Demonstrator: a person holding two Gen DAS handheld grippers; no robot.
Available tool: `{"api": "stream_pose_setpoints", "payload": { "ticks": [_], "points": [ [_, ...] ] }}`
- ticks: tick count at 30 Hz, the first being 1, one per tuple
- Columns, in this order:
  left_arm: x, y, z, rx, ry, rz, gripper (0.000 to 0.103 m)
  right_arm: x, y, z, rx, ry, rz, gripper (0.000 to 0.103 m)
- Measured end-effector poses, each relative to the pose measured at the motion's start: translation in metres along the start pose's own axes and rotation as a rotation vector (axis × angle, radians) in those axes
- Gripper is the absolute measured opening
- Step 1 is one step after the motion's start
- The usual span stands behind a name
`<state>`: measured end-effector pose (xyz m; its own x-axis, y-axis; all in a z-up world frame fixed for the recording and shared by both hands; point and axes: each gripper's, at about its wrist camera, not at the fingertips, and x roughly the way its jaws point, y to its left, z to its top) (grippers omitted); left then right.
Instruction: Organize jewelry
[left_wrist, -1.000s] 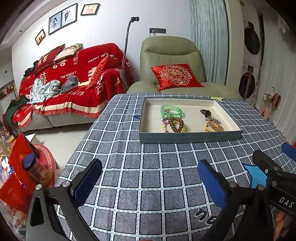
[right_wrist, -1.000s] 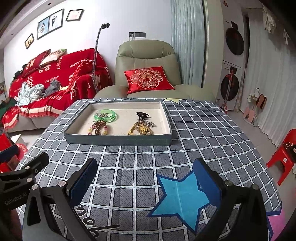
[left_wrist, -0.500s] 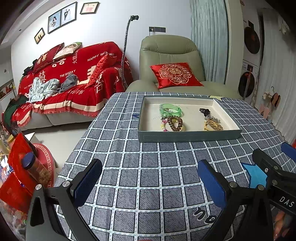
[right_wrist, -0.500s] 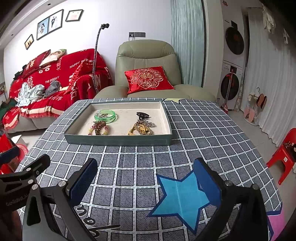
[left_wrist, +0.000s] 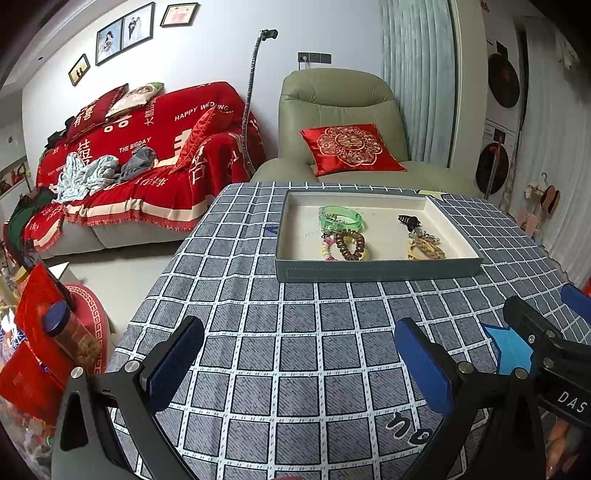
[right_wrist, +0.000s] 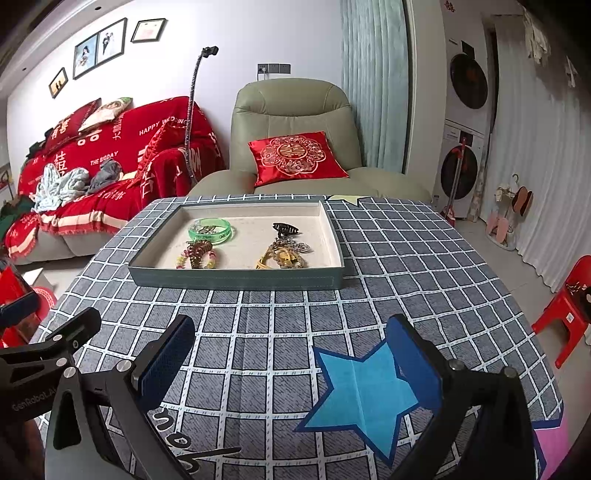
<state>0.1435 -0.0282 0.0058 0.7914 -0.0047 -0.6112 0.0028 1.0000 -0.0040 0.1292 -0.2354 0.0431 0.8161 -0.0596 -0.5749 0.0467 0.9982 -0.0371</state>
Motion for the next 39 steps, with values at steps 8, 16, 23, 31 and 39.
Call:
{"api": "stream_pose_setpoints", "payload": {
  "ticks": [8, 16, 23, 31, 39],
  "points": [
    [0.0, -0.0003, -0.0004, 0.001, 0.0, 0.0, 0.103, 0.0, 0.0, 0.0002, 0.0, 0.001, 0.001, 0.103],
    [-0.0001, -0.0007, -0.0006, 0.002, 0.0, 0.0, 0.103, -0.0011, 0.0004, 0.0004, 0.001, -0.001, 0.002, 0.103],
    [0.0001, -0.0009, -0.0011, 0.004, 0.005, 0.003, 0.103, -0.0007, 0.0, 0.0006, 0.0, -0.002, 0.001, 0.103],
    [-0.0006, -0.001, -0.0026, 0.007, 0.008, 0.004, 0.103, -0.0021, 0.0007, 0.0018, -0.001, -0.004, 0.0, 0.103],
    [-0.0009, -0.0008, -0.0028, 0.005, 0.008, 0.003, 0.103, -0.0035, 0.0013, 0.003, -0.002, -0.006, 0.0, 0.103]
  ]
}}
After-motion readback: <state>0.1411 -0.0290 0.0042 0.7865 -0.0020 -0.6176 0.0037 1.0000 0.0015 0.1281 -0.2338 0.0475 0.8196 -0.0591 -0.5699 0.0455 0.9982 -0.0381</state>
